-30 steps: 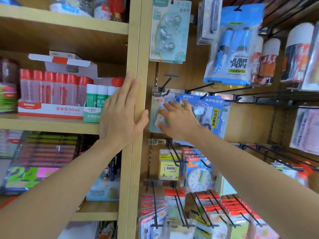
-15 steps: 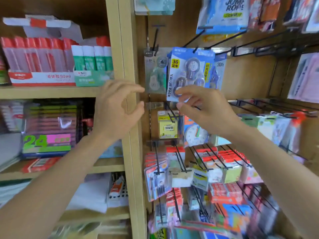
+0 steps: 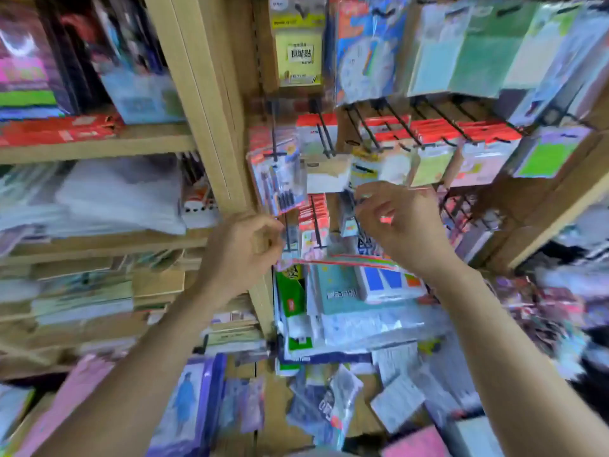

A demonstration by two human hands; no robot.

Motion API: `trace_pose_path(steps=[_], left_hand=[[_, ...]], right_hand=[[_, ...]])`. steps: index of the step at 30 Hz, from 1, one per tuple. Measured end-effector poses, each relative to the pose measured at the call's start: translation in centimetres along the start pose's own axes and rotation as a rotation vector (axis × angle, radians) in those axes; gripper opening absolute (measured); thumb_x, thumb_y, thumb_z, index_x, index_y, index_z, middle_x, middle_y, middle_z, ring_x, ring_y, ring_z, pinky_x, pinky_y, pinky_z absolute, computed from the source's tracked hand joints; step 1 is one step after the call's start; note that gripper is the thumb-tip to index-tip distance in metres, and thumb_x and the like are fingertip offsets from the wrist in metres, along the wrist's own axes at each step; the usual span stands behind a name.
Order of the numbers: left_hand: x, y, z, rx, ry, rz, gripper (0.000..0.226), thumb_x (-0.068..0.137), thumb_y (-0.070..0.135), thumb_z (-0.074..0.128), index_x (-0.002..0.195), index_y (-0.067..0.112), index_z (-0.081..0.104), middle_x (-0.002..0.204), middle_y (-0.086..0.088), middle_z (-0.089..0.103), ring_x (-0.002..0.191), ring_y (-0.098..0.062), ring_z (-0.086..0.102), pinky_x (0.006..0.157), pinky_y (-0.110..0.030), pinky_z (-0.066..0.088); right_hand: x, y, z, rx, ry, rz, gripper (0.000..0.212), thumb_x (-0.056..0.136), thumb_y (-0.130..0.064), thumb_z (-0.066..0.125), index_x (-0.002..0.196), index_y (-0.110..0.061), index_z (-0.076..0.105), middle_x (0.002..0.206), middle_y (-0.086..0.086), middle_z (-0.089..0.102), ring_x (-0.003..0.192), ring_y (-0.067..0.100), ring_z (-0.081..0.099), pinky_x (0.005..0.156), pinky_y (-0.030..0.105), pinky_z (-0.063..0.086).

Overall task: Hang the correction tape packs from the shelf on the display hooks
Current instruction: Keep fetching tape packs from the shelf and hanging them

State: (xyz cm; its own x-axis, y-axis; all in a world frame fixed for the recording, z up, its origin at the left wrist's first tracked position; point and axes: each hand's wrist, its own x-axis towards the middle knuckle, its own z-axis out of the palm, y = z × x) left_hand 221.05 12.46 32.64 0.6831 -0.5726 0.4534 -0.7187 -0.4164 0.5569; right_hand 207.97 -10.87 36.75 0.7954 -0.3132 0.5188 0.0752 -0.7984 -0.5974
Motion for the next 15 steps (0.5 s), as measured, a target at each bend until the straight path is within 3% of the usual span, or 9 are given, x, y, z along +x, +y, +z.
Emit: trace_pose_path(steps=[4,11,15], left_hand=[[-6.0,-2.0,5.4,-0.067,-0.159,-0.198,0.014,0.085,0.022,0.079,0.098,0.026,0.075,0.096,0.016,0.072,0.088,0.005,0.062,0.077,-0.017,0.048],[-18.3,-5.0,13.9,-0.105,-0.471,-0.518,0.015,0.085,0.021,0.077,0.1,0.02,0.077,0.091,0.014,0.073,0.085,-0.003,0.068,0.078,-0.027,0.056],[-25.0,-6.5,17.2,-0.084,-0.677,-0.74,0.01,0.085,0.026,0.074,0.094,0.025,0.077,0.089,0.011,0.074,0.081,-0.007,0.067,0.072,-0.021,0.05]], right_hand=[[-5.3,4.2,3.0,0.002,-0.103,0.202,0.023,0.085,-0.033,0.06,0.1,-0.02,0.072,0.076,-0.004,0.072,0.069,0.018,0.066,0.07,0.045,0.057],[-16.5,10.5,8.0,-0.052,-0.364,0.593,0.014,0.088,-0.024,0.069,0.101,-0.024,0.073,0.074,-0.01,0.068,0.072,0.014,0.069,0.069,0.029,0.054],[-23.0,13.9,10.5,-0.07,-0.56,0.787,0.016,0.087,-0.021,0.067,0.101,-0.023,0.074,0.086,0.003,0.076,0.085,0.025,0.072,0.072,0.03,0.05]])
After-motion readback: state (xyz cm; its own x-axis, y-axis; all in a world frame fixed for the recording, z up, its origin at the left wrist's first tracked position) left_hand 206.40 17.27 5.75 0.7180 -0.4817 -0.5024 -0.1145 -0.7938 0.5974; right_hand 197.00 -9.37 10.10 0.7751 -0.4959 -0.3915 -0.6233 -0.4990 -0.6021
